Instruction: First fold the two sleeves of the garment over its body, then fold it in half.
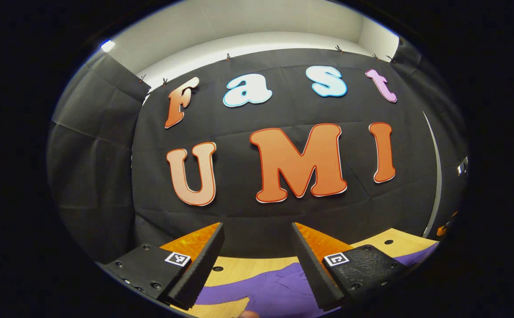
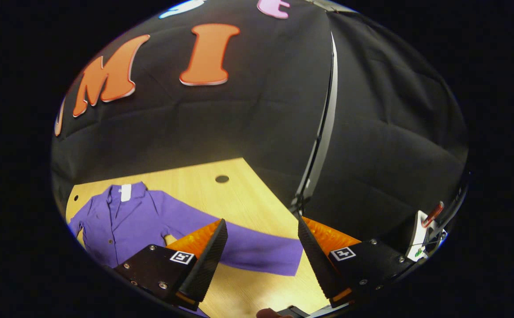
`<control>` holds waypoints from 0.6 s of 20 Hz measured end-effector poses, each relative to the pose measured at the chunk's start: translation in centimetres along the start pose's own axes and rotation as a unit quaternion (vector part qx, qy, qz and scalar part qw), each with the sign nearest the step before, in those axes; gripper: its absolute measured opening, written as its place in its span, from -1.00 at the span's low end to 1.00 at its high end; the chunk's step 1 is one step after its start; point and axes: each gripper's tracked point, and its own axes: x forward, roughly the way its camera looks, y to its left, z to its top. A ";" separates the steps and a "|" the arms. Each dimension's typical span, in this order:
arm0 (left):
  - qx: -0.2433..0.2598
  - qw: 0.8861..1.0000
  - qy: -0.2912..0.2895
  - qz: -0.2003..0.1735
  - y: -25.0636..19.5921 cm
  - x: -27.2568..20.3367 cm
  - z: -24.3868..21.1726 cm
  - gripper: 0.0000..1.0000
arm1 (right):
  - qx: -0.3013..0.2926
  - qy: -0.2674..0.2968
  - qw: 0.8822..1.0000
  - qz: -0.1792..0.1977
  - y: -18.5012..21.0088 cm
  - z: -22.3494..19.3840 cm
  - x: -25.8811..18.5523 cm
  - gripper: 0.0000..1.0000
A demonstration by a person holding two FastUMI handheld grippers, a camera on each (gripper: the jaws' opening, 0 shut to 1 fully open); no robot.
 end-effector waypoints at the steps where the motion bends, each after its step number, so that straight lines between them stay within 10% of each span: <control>1: 0.000 1.000 0.003 0.003 0.0 -0.2 -0.1 0.89 | 0.009 0.031 0.999 -0.004 -0.5 -1.4 1.0 0.92; 12: 0.025 0.999 0.011 0.030 0.3 -2.7 0.2 0.89 | 0.039 0.222 0.974 -0.002 -3.8 -8.4 6.4 0.93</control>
